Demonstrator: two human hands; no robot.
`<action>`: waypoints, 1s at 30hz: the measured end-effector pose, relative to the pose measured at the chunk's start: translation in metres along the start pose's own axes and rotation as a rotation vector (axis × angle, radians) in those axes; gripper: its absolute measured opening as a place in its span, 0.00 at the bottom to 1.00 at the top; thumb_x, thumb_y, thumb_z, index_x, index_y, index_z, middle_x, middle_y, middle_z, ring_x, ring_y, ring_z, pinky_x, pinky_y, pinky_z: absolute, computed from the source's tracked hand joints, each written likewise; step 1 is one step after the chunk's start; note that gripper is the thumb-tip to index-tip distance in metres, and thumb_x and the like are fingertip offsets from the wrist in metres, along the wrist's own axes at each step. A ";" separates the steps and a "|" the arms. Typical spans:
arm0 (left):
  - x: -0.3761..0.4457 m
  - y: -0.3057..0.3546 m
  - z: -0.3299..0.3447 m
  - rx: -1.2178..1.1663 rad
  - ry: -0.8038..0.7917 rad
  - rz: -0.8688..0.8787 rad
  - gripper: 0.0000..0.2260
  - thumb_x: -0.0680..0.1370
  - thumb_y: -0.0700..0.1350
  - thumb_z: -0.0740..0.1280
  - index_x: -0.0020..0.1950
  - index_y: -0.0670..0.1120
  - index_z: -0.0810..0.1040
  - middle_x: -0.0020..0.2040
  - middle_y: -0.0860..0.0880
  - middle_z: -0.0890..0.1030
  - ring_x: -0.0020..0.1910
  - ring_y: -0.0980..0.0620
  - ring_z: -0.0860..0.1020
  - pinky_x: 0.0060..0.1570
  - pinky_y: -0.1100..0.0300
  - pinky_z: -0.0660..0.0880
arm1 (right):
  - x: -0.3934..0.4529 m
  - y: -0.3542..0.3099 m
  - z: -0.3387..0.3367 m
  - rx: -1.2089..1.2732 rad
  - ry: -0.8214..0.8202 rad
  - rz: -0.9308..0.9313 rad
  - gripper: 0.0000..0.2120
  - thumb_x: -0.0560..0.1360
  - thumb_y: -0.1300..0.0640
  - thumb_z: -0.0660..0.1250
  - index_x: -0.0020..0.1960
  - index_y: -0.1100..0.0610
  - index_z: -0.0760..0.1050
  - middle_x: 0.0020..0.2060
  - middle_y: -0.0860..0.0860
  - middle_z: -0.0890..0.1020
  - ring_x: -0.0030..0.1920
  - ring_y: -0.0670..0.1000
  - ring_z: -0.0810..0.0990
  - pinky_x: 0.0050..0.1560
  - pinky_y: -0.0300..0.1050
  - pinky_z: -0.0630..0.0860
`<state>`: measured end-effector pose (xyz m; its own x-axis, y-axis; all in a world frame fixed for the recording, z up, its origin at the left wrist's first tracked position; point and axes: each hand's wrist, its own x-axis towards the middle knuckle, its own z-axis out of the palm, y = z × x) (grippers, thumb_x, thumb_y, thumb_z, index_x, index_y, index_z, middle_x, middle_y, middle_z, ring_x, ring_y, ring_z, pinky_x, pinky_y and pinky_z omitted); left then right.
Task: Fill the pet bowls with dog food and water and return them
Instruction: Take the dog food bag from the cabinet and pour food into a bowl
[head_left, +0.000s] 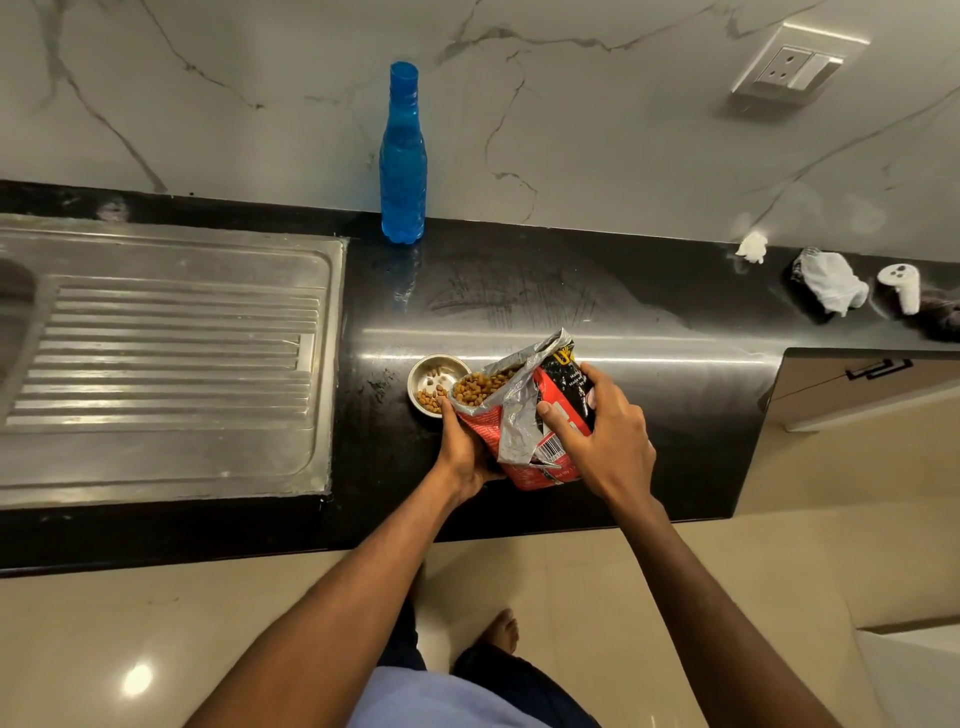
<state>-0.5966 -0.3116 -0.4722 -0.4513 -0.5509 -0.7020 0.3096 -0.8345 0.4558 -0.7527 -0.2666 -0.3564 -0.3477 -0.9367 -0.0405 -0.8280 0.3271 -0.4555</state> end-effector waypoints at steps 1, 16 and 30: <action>0.001 0.000 -0.001 -0.004 0.000 -0.004 0.49 0.75 0.80 0.32 0.75 0.57 0.78 0.74 0.42 0.80 0.77 0.34 0.73 0.76 0.24 0.61 | 0.000 -0.001 0.000 -0.006 -0.001 -0.001 0.44 0.72 0.19 0.59 0.81 0.41 0.64 0.69 0.49 0.80 0.66 0.55 0.79 0.61 0.63 0.81; 0.008 -0.002 -0.003 -0.041 0.011 -0.038 0.50 0.76 0.79 0.32 0.81 0.54 0.73 0.78 0.38 0.75 0.78 0.31 0.71 0.76 0.24 0.63 | -0.002 -0.012 0.001 -0.068 -0.009 -0.007 0.45 0.71 0.18 0.58 0.81 0.41 0.64 0.70 0.48 0.80 0.67 0.56 0.79 0.62 0.65 0.80; 0.009 -0.005 -0.001 -0.081 0.037 -0.027 0.49 0.77 0.78 0.33 0.78 0.53 0.76 0.75 0.38 0.78 0.74 0.32 0.74 0.74 0.26 0.67 | -0.004 -0.012 0.004 -0.103 -0.001 -0.032 0.44 0.72 0.20 0.60 0.81 0.42 0.64 0.69 0.49 0.81 0.67 0.57 0.80 0.62 0.67 0.81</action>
<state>-0.6018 -0.3122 -0.4818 -0.4293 -0.5265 -0.7338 0.3652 -0.8443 0.3922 -0.7400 -0.2669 -0.3543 -0.3198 -0.9471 -0.0277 -0.8796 0.3076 -0.3630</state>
